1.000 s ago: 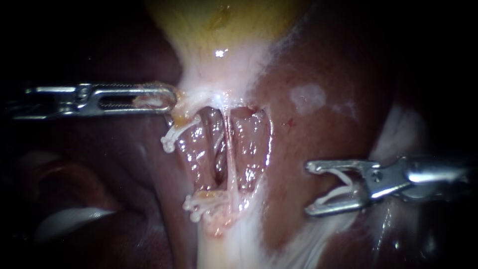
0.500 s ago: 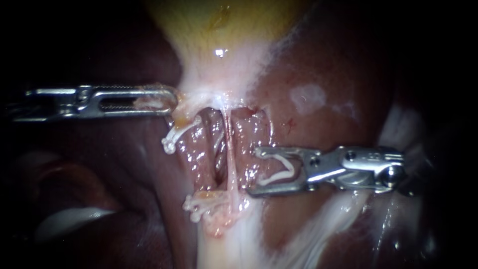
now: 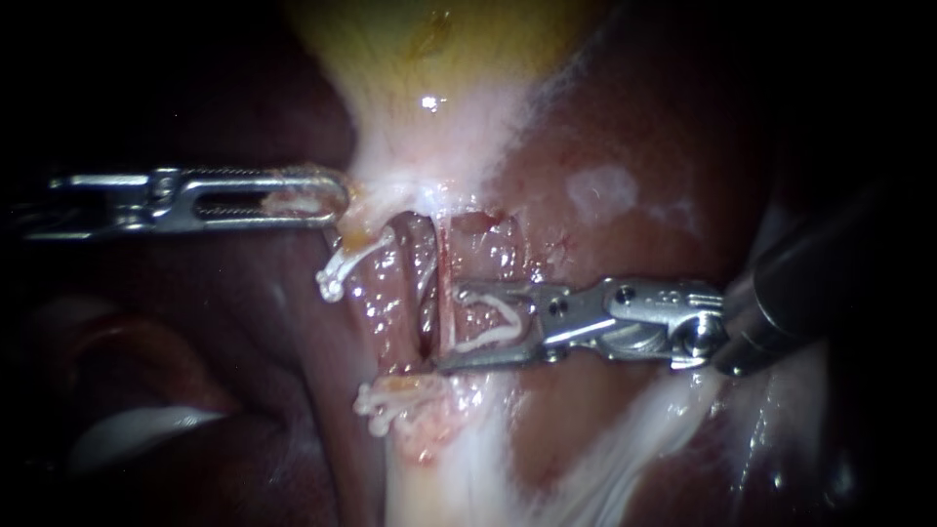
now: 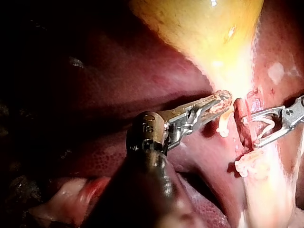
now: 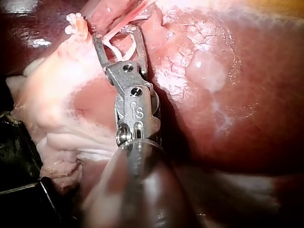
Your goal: Clipping first clip right tube
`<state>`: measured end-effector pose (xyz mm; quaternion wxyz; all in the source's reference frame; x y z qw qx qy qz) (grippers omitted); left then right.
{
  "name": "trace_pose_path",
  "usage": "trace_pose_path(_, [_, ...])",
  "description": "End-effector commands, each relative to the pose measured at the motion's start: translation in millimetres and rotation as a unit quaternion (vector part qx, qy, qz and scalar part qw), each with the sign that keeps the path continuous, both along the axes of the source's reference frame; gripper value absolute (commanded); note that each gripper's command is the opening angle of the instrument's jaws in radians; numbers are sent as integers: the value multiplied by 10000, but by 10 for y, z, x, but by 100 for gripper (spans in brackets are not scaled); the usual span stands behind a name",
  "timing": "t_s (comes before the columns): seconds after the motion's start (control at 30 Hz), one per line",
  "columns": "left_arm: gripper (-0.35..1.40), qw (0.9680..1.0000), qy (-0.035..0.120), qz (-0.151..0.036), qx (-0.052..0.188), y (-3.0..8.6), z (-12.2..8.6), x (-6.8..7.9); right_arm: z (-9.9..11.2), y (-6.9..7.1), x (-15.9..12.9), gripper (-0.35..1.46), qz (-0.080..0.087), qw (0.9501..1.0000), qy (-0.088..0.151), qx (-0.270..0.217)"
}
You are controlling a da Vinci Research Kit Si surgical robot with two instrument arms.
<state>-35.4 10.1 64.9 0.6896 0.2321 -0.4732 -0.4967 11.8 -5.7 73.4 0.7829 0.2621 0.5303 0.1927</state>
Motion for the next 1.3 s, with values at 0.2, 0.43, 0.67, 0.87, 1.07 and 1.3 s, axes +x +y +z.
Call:
trace_pose_path(0.2, [-35, 10000, 2, 0, 1, 0, 0, 0, 1, 1, 6, 49, 101, 9997, 181, 122])
trace_pose_path(0.43, [-35, 10000, 14, -14, -3, 0, 1, -2, 4, 4, 9, 48, 140, 9979, 462, 441])
trace_pose_path(0.67, [-35, 10000, 15, -16, -4, 0, 1, -2, 7, 0, 11, 48, 114, 9942, 802, 711])
trace_pose_path(0.87, [-35, 10000, 16, -18, -5, 0, 1, -3, 4, -3, 13, 47, 88, 9890, 1150, 930])
trace_pose_path(1.07, [-35, 10000, 16, -17, -5, 0, 1, -3, -2, -8, 14, 43, -15, 9834, 1371, 1188])
trace_pose_path(1.3, [-35, 10000, 16, -18, -5, 0, 1, -3, -8, -15, 15, 37, -122, 9805, 1404, 1369])
